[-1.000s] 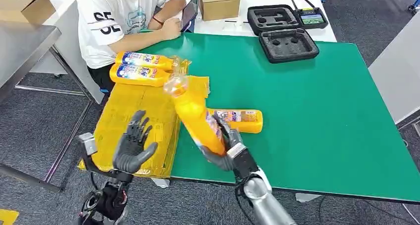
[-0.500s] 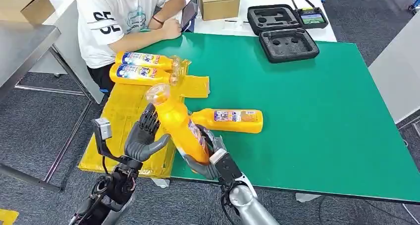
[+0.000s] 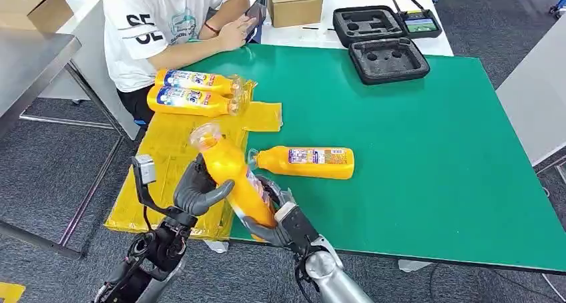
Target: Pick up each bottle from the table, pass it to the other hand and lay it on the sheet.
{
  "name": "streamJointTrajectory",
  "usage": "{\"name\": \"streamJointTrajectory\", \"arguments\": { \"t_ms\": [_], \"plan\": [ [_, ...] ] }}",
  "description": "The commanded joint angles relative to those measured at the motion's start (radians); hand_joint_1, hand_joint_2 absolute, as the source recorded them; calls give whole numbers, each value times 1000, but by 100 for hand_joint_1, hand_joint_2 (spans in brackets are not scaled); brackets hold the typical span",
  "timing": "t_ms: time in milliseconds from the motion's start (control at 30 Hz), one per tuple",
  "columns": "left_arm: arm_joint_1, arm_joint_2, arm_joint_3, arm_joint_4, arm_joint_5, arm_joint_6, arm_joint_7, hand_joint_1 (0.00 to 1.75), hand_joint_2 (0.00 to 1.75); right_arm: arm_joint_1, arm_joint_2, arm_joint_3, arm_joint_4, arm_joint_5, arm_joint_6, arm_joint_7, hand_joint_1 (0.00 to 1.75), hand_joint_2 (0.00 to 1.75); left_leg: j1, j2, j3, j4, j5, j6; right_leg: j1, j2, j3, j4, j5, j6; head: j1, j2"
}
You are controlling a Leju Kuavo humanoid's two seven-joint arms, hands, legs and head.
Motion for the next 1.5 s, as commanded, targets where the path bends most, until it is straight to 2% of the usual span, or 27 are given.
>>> {"name": "streamJointTrajectory", "arguments": {
  "t_ms": [33, 333, 467, 800, 1033, 1200, 1233, 1267, 1300, 1367, 1400, 1433, 1500],
  "plan": [
    [-29, 15, -42, 67, 2, -32, 14, 0, 175, -43, -4, -30, 63, 3, 3, 2, 175, 175, -1, 0, 3, -1, -1, 1, 0, -1, 3, -1, -1, -1, 0, 0],
    [-50, 9, -57, 91, -27, -50, 30, 0, 175, -32, -1, -58, 42, 16, -3, 11, 175, 175, 0, -1, 4, 0, -1, 1, 0, -2, 5, 0, -2, -1, 0, 0],
    [-97, 2, -94, 128, -65, -49, 58, 0, 175, -33, 5, -40, 35, 48, -6, 30, 175, 175, 0, -1, 4, 0, -1, 1, 1, -2, 5, 0, -2, -2, 0, 0],
    [-125, 1, -128, 158, -99, -46, 96, 0, 175, -27, 12, -17, 30, 84, -9, 38, 175, 175, 0, -1, 3, 0, -1, 1, 0, -2, 4, 0, -2, -1, 0, 0],
    [-237, -10, -150, 275, -90, -78, 102, 0, 175, -60, 41, 60, 144, 161, 1, 57, 175, 175, 0, -3, 4, 0, -1, 1, 1, -3, 5, 0, -2, -2, 0, 0],
    [-285, -34, -141, 276, -55, -89, 116, 0, 175, -84, 57, 86, 220, 186, 1, 78, 175, 175, 1, -2, 2, 0, 0, 1, 1, -3, 3, 0, -1, -1, 0, 0],
    [-284, -37, -134, 276, -45, -82, 119, 5, 175, -86, 60, 84, 229, 185, 1, 85, 175, 175, 1, -3, 4, 1, -1, 1, 1, -4, 5, 0, -2, -2, 0, 0],
    [-283, -39, -132, 274, -39, -79, 120, 23, 175, -87, 60, 85, 234, 188, 3, 86, 175, 175, 1, -3, 3, 1, -1, 1, 1, -4, 4, 0, -2, -1, 0, 0],
    [-282, -39, -127, 271, -37, -72, 116, 82, 175, -87, 61, 87, 241, 194, 4, 93, 175, 175, 1, -4, 5, 1, -1, 1, 1, -5, 6, 0, -3, -2, 0, 0],
    [-282, -39, -127, 271, -37, -72, 116, 82, 175, -87, 61, 87, 241, 194, 4, 93, 175, 175, 0, -2, 2, 0, 0, 1, 1, -3, 3, -1, -1, -1, 0, 0],
    [-275, -40, -121, 267, -29, -71, 112, 148, 175, -86, 61, 89, 241, 197, 5, 95, 175, 175, 1, -3, 8, 1, -3, 2, 2, -4, 9, 0, -4, -2, 0, 0],
    [-273, -39, -117, 263, -23, -71, 108, 175, 175, -88, 59, 93, 243, 205, 4, 102, 175, 175, 1, -3, 3, 1, -1, 1, 1, -3, 4, -1, -2, -1, 0, 0],
    [-267, -35, -107, 239, -12, -71, 91, 175, 175, -91, 58, 94, 252, 217, 9, 117, 175, 175, 1, -3, 3, 1, -1, 1, 1, -4, 4, 0, -2, -1, 0, 0]
  ]
}}
